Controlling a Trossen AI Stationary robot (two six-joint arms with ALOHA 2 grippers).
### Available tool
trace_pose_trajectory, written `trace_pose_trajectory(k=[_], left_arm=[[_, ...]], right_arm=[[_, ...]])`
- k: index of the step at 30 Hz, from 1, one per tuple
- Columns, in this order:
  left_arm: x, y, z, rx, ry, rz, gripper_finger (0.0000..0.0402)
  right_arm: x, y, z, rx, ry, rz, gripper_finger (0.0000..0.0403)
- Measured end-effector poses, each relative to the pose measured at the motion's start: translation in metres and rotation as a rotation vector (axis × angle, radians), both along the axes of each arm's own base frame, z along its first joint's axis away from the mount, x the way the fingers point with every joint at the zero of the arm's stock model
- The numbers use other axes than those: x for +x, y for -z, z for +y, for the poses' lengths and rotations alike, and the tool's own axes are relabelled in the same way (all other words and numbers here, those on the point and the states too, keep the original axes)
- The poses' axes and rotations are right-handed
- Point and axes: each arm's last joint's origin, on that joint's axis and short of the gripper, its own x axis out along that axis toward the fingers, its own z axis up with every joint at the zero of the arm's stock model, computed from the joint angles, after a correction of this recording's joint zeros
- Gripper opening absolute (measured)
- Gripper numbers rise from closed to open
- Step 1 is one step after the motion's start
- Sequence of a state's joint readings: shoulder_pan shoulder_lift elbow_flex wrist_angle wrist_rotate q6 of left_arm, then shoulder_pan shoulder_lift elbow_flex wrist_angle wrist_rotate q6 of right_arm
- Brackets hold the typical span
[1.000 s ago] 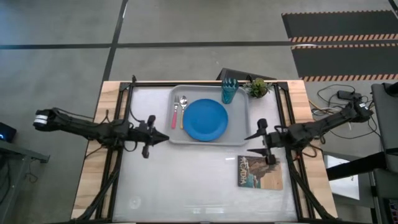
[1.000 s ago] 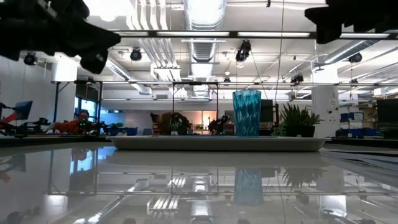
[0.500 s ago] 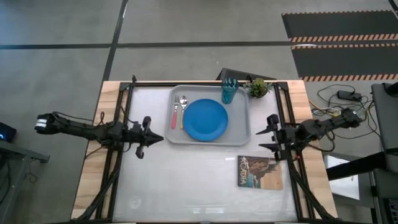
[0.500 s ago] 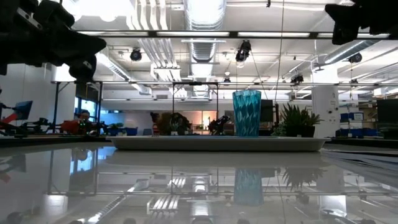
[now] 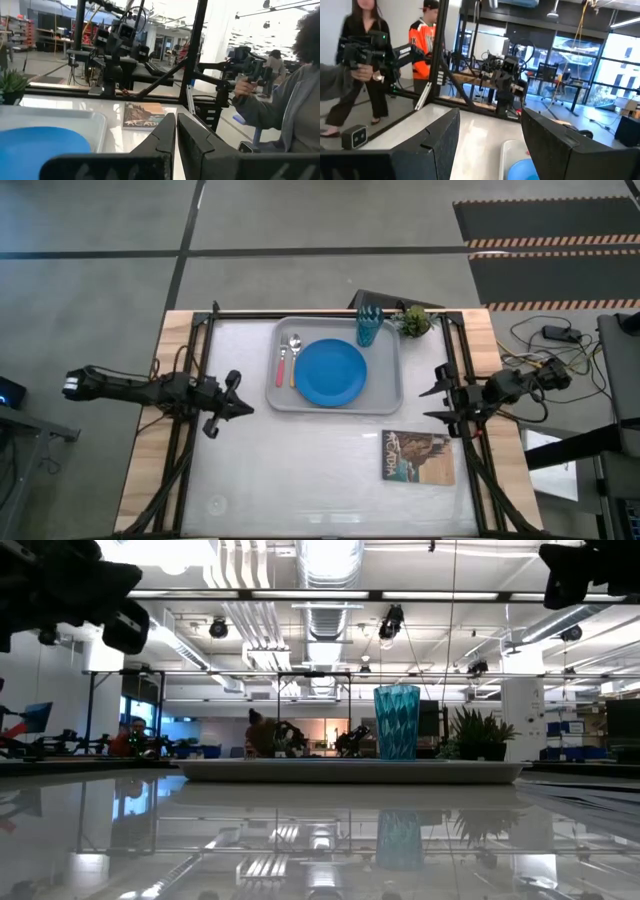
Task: Pick and place plate/cup/fork/spoon on tray
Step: Return to Home Position
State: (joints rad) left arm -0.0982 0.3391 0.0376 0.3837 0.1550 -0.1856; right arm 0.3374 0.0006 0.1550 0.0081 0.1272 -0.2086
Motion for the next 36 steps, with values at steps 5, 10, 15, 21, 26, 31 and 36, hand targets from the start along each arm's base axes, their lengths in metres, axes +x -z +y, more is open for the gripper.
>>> trace_pose_trajectory(k=[5,10,15,21,26,31,36], left_arm=[[-0.007,0.002,0.001,0.012,-0.011,-0.008,0.0],[-0.012,-0.004,0.002,0.002,-0.013,-0.07,0.0],[-0.012,-0.004,0.002,0.001,-0.014,-0.071,0.0],[-0.011,-0.002,0.001,0.003,-0.015,-0.048,0.0],[-0.008,0.001,0.001,0.006,-0.015,-0.024,0.0],[-0.006,0.003,0.001,0.009,-0.015,0.002,0.0],[-0.004,0.006,0.001,0.011,-0.015,0.029,0.0]], right_arm=[[0.0,0.0,0.0,-0.016,-0.012,0.0,0.0201],[0.0,-0.001,0.0,0.036,0.004,0.012,0.0201],[0.002,0.003,0.0,0.09,0.024,0.065,0.0201],[0.005,0.005,0.001,0.079,0.025,0.096,0.0201],[0.007,0.006,0.001,0.073,0.026,0.111,0.0201],[0.008,0.007,0.002,0.07,0.027,0.119,0.0201],[0.008,0.007,0.002,0.071,0.027,0.118,0.0201]])
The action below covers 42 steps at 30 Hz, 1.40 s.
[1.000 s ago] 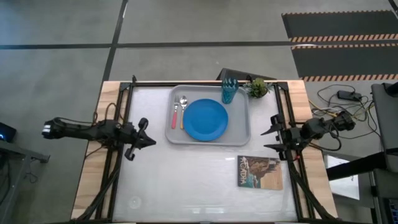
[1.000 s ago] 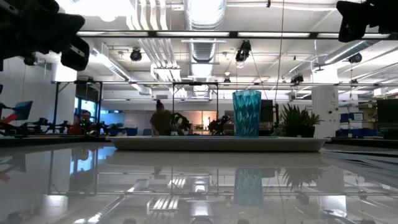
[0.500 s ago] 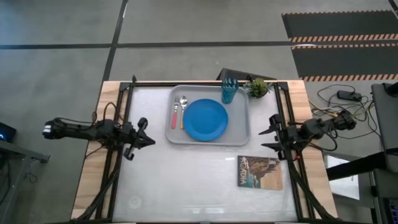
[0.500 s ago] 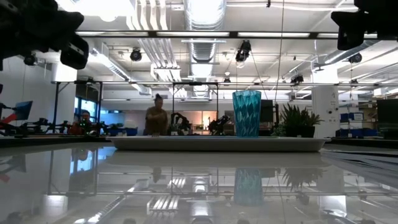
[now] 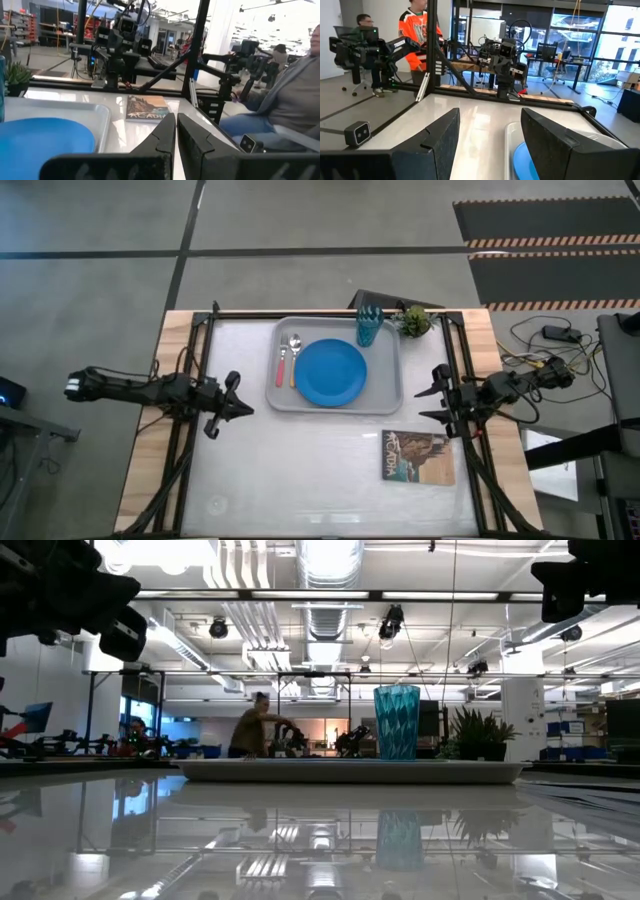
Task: Pick and place plate/cup/fork/spoon on tray
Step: Return to Home Position
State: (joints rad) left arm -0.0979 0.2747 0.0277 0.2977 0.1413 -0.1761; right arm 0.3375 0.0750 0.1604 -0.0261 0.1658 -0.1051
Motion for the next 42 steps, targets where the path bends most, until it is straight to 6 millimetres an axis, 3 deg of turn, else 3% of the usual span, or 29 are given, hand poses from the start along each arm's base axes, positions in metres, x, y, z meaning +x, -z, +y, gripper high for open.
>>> trace_pose_trajectory(k=[42], left_arm=[[0.014,0.023,-0.001,0.021,0.0,0.219,0.0]], right_arm=[[0.0,0.0,0.0,0.0,0.0,0.0,0.0201]])
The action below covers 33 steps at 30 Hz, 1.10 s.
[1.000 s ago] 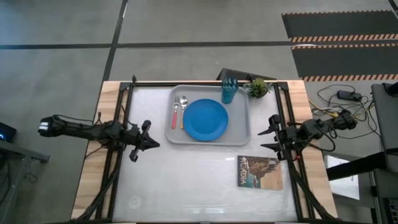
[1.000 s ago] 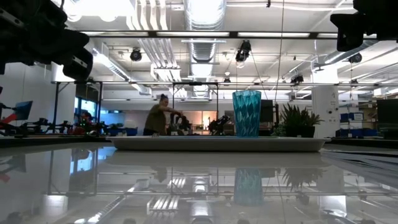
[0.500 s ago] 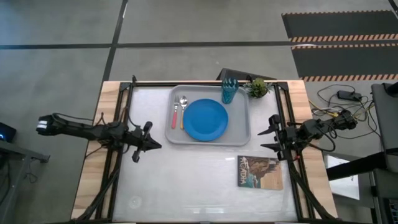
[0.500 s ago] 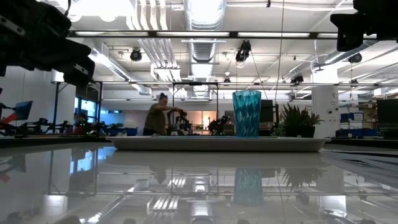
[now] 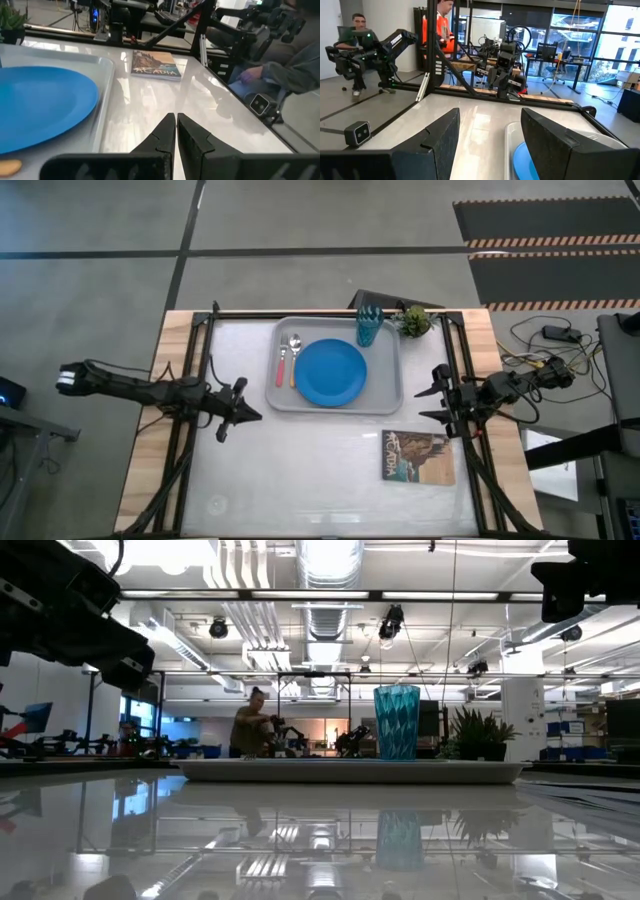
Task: Pick and place plate/cup/fork/spoon on tray
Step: Return to Home Position
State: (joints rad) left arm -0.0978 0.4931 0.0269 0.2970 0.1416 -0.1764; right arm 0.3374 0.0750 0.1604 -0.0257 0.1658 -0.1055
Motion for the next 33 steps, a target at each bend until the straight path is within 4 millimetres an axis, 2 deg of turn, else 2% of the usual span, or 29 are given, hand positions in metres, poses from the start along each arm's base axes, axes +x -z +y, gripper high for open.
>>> trace_pose_trajectory(k=[33], left_arm=[[0.006,0.017,-0.001,0.015,0.0,0.148,0.0]], right_arm=[[0.0,0.0,0.0,0.0,0.0,0.001,0.0201]])
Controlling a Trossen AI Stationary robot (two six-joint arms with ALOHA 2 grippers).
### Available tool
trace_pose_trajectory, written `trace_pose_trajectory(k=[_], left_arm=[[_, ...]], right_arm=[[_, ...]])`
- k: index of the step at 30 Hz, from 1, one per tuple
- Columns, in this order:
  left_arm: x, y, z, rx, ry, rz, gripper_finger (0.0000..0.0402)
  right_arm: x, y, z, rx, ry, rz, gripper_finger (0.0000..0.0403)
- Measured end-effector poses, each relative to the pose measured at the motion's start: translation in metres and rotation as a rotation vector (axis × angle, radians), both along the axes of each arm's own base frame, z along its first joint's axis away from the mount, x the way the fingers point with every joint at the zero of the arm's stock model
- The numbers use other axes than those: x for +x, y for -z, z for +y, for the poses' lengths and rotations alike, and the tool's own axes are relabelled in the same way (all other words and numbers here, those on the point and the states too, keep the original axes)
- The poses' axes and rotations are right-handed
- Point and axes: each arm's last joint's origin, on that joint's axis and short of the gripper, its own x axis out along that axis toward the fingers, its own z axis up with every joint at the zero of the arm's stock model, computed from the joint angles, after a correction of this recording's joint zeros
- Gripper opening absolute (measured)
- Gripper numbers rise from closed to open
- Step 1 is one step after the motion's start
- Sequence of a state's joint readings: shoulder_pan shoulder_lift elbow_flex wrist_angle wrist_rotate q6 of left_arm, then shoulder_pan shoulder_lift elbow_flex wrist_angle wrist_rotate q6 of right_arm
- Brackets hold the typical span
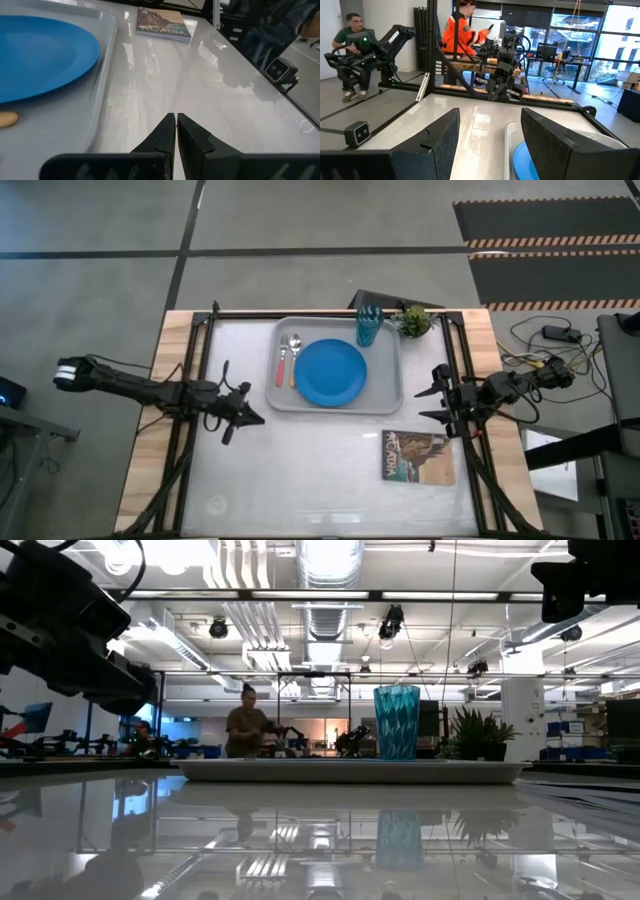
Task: Pick and place plate/cup/fork/spoon on tray
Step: Return to Home Position
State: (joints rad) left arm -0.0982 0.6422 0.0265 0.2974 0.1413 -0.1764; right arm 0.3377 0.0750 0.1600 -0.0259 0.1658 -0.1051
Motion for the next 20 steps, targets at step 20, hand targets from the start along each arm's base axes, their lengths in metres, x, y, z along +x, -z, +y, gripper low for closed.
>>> trace_pose_trajectory(k=[20], left_arm=[[0.0027,0.0103,-0.0002,0.009,0.0,0.088,0.0]], right_arm=[[0.0,0.0,0.0,0.0,0.0,0.0,0.0201]])
